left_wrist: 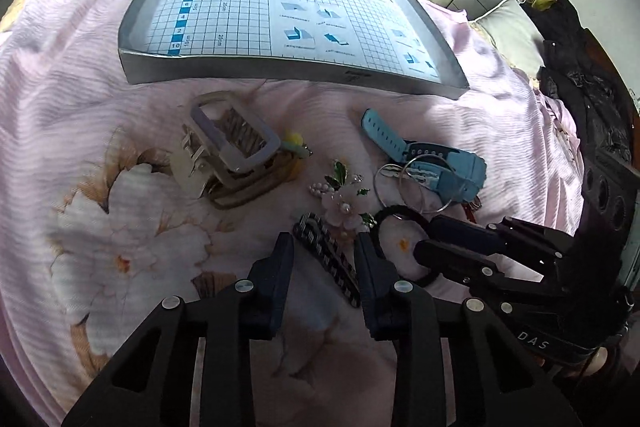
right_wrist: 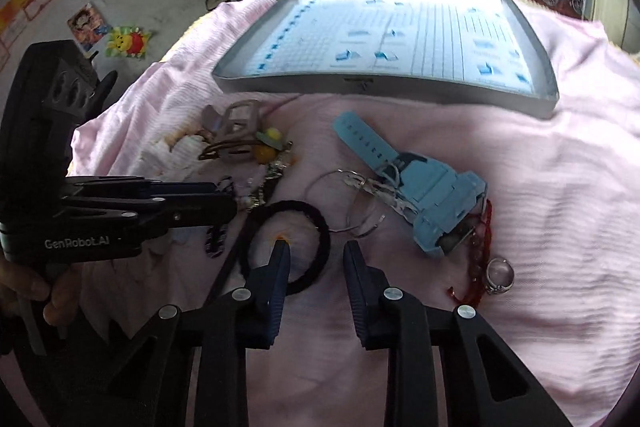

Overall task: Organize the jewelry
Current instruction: 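Grasp the black beaded hair clip with the left gripper while the right gripper grasps the black hair tie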

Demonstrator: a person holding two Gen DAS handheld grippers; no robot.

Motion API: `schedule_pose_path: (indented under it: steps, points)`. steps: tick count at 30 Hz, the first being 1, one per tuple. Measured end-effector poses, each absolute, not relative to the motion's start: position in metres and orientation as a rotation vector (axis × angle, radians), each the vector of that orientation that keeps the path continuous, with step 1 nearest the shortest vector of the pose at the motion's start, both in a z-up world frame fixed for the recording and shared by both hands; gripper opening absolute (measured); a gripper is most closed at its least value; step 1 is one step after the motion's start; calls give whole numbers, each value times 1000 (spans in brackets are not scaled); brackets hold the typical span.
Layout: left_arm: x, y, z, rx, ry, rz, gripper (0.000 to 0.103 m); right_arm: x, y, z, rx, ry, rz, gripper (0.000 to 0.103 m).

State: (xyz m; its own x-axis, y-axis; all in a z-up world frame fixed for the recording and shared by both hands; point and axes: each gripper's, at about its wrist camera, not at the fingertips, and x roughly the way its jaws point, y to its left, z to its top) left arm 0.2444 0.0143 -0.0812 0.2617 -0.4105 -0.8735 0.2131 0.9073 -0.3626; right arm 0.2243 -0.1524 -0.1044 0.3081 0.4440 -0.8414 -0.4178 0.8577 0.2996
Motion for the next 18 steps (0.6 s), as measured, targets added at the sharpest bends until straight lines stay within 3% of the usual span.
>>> schedule_pose_path:
  steps: [4,6,9,18]
  points:
    - [245,13,-84,-181,1238,-430,26,226,-155,-109,70,1130,580,19]
    - [245,14,-83,-180,1236,-430,22,225,-157,-110,85,1125,590,11]
    - [246,13,-84,-194,1236,-430,16,223,-161,-108,98,1104,600,7]
    - [240,15,-72,-202,1222,-441,12,214,-164,-91,109,993,607,6]
